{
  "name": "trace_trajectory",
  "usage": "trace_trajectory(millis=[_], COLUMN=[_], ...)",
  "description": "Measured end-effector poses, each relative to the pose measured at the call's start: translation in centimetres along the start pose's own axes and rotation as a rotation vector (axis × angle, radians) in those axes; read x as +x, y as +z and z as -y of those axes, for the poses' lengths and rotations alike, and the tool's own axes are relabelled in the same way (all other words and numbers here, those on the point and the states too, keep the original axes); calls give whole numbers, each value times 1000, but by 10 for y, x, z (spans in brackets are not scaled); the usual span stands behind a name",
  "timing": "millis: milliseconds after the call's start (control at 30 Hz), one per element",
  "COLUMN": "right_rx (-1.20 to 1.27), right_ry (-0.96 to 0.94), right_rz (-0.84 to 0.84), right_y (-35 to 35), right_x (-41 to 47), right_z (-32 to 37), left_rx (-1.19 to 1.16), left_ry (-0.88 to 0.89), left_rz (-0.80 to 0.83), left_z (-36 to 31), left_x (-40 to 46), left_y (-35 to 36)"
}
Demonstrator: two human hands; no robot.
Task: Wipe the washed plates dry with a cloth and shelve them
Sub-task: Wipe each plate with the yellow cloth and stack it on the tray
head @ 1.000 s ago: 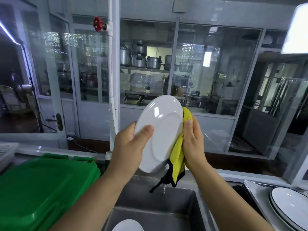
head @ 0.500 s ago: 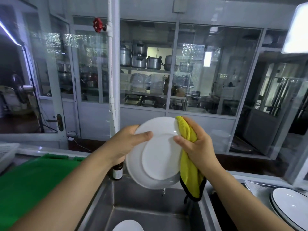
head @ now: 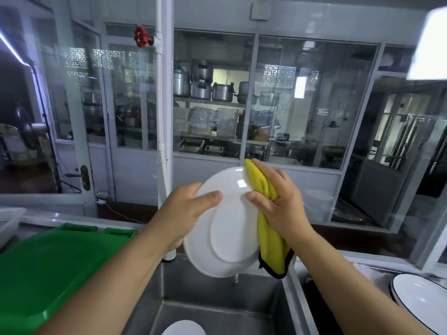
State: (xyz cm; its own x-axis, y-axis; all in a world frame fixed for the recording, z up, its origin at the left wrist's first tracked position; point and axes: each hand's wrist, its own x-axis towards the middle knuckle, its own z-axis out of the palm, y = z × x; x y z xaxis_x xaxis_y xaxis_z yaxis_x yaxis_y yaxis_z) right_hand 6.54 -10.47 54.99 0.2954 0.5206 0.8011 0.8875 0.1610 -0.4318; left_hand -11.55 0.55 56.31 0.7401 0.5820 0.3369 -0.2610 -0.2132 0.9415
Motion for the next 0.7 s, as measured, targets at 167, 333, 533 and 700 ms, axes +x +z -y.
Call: trace_trajectory(millis=[167,333,533,700], right_rx=[373,503,131,-90], right_ry=[327,402,194,7], right_rz=[-154,-152,53,-3], right_y=[18,11,-3,-7], right_x=[-16,-20,-8,-3], right_z=[-2,0,-3,-10], left_rx=[-137,-205,-144,-241], left_ry=[95,-9,-192,-131], left_rz=[-186,-150,71,-38], left_z=[3,14,8,9], left_x=[-4,-5,3,2], left_y=[3,-3,-18,-11])
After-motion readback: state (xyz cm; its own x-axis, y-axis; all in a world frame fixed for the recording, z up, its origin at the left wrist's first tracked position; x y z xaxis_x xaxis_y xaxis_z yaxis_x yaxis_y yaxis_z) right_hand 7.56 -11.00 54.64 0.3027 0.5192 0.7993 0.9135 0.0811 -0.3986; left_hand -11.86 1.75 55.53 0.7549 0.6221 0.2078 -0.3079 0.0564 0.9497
